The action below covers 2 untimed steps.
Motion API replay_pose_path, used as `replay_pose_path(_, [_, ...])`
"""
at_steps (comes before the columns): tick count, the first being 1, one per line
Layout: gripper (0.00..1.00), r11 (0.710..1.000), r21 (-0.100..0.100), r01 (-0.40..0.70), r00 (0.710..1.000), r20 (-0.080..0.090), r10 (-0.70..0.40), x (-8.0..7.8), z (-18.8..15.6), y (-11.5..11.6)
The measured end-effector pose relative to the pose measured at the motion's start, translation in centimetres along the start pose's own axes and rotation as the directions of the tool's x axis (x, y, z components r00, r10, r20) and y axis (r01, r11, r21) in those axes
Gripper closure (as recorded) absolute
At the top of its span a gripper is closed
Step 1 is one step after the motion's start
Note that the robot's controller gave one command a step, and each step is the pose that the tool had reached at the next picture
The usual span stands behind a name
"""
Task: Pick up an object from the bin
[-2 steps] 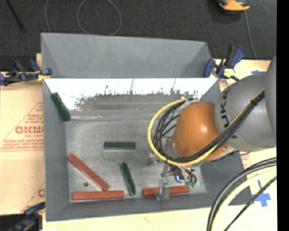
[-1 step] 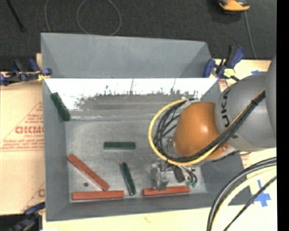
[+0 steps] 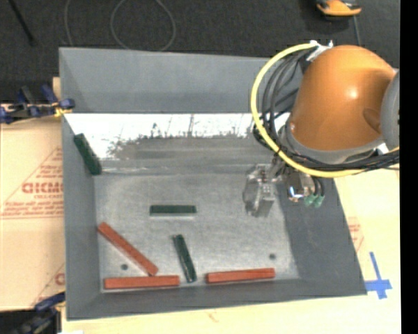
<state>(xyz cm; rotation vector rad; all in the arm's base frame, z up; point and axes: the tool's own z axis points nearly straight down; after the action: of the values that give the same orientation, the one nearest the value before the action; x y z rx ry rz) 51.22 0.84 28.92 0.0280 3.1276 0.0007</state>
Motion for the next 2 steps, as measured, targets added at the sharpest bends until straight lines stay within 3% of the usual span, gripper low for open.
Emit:
replay_pose_path(1, [1.0,1.0,0.001,-0.031,0.999,-0.019,0.031,1.9,11.3,-1.3])
replay_pose_path(2, [1.0,1.0,-0.002,-0.004,1.0,-0.015,0.004,2.2,14.0,3.9])
